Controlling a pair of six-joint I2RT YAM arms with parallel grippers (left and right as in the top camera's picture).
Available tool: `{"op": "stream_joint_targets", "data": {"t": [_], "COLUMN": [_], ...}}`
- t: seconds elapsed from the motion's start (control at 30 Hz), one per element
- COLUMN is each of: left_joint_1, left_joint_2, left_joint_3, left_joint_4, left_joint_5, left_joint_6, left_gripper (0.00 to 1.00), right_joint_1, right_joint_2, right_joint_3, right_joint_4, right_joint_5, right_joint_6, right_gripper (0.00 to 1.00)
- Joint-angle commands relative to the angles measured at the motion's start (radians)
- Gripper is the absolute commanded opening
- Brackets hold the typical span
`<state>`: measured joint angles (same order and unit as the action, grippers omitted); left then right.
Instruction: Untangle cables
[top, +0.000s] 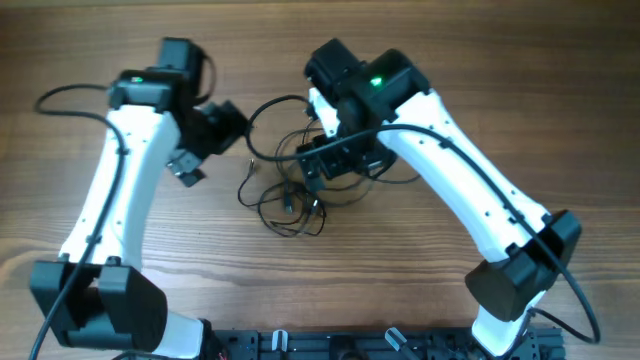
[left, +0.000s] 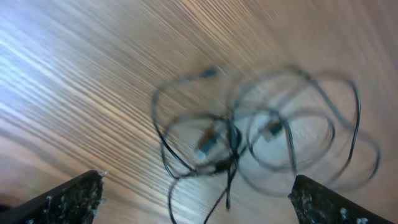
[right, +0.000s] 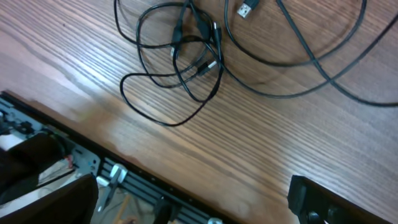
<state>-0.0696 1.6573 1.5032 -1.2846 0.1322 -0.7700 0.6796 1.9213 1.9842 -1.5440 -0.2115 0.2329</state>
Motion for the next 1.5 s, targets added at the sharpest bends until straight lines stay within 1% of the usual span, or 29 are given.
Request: {"op": "stream_joint_targets", "data": {"t": [0.0,0.13,0.23,0.3,0.33,0.37,0.4,0.5,0.57,0.6,0.67,0.7,0.73,0.77,0.8,0.83,0.93,0.97,1.0,1.03,1.07,1.1,1.17,1.23,1.27,1.3,1.4,1.43,1.47], "left_joint_1": [0.149,0.307,0.362,0.364,0.364,0.363,0.362,0.362,0.362,0.362,0.362,0.362,0.362,0.362,0.362,0.362,0.347,0.327,0.304,0.268,0.218,0.178,0.089,0.026,0.0,-0.018,-0.055,-0.062,-0.069], "left_joint_2": [0.011,0.011,0.011,0.011,0.011,0.011,0.011,0.011,0.011,0.011,0.011,0.011,0.011,0.011,0.011,0.011,0.011,0.011,0.011,0.011,0.011,0.011,0.011,0.011,0.011,0.011,0.011,0.011,0.011], "left_joint_3": [-0.001,-0.001,-0.001,-0.001,-0.001,-0.001,-0.001,-0.001,-0.001,-0.001,-0.001,-0.001,-0.001,-0.001,-0.001,-0.001,-0.001,-0.001,-0.001,-0.001,-0.001,-0.001,-0.001,-0.001,-0.001,-0.001,-0.001,-0.001,-0.001], "left_joint_4": [-0.035,-0.083,-0.101,-0.113,-0.112,-0.111,-0.111,-0.111,-0.111,-0.111,-0.111,-0.109,-0.108,-0.108,-0.108,-0.108,-0.108,-0.107,-0.104,-0.096,-0.085,-0.08,-0.076,-0.048,-0.032,-0.024,0.01,0.013,0.017], "left_joint_5": [0.061,0.061,0.053,0.01,0.001,0.001,0.001,0.001,0.001,0.001,0.001,0.001,0.001,0.001,0.001,0.001,0.002,0.002,0.009,0.027,0.043,0.047,0.105,0.227,0.298,0.332,0.337,0.342,0.359], "left_joint_6": [-0.031,-0.023,-0.023,-0.023,-0.023,-0.024,-0.023,-0.024,-0.023,-0.023,-0.023,-0.023,-0.023,-0.023,-0.023,-0.023,-0.023,-0.021,-0.013,0.021,0.047,0.048,0.066,0.16,0.209,0.225,0.299,0.301,0.318], "left_gripper": [1.0,1.0,1.0,1.0,1.0,1.0,1.0,1.0,1.0,1.0,1.0,1.0,1.0,1.0,1.0,1.0,1.0,0.97,0.88,0.86,0.86,0.86,0.89,0.89,0.92,0.94,0.95,0.95,0.93], "right_joint_1": [0.019,0.038,0.056,0.066,0.069,0.071,0.071,0.083,0.097,0.101,0.103,0.103,0.103,0.103,0.103,0.103,0.103,0.103,0.103,0.103,0.103,0.102,0.101,0.088,0.081,0.073,0.072,0.072,0.072], "right_joint_2": [0.033,0.055,0.088,0.088,0.088,0.088,0.088,0.088,0.088,0.088,0.088,0.088,0.088,0.088,0.088,0.088,0.079,0.069,0.052,0.026,-0.005,-0.037,-0.095,-0.146,-0.162,-0.174,-0.178,-0.178,-0.178], "right_joint_3": [0.003,0.003,-0.035,-0.142,-0.231,-0.314,-0.367,-0.482,-0.546,-0.571,-0.586,-0.586,-0.586,-0.586,-0.586,-0.58,-0.5,-0.444,-0.387,-0.304,-0.221,-0.145,-0.066,-0.04,-0.04,-0.04,-0.04,-0.04,-0.04], "right_joint_4": [0.052,0.091,0.11,0.183,0.25,0.299,0.33,0.455,0.558,0.61,0.655,0.671,0.684,0.694,0.698,0.694,0.615,0.573,0.536,0.491,0.46,0.442,0.446,0.475,0.489,0.491,0.454,0.449,0.452], "right_joint_5": [0.047,0.009,0.01,0.009,0.001,-0.006,-0.006,-0.006,-0.006,-0.006,-0.005,-0.005,0.007,0.025,0.037,0.036,0.032,0.031,0.032,0.032,0.032,0.032,0.033,0.036,0.035,0.035,0.035,0.035,0.032], "right_joint_6": [0.006,0.004,0.003,0.004,0.01,0.01,0.001,-0.058,-0.077,-0.076,-0.076,-0.076,-0.075,-0.075,-0.073,-0.069,0.034,0.06,0.066,0.066,0.066,0.066,0.075,0.154,0.164,0.164,0.167,0.185,0.204], "right_gripper": [1.0,1.0,1.0,0.99,0.95,0.88,0.86,0.85,0.83,0.81,0.75,0.68,0.54,0.35,0.09,0.04,0.04,0.04,0.04,0.04,0.04,0.04,0.04,0.04,0.04,0.04,0.04,0.04,0.04]}}
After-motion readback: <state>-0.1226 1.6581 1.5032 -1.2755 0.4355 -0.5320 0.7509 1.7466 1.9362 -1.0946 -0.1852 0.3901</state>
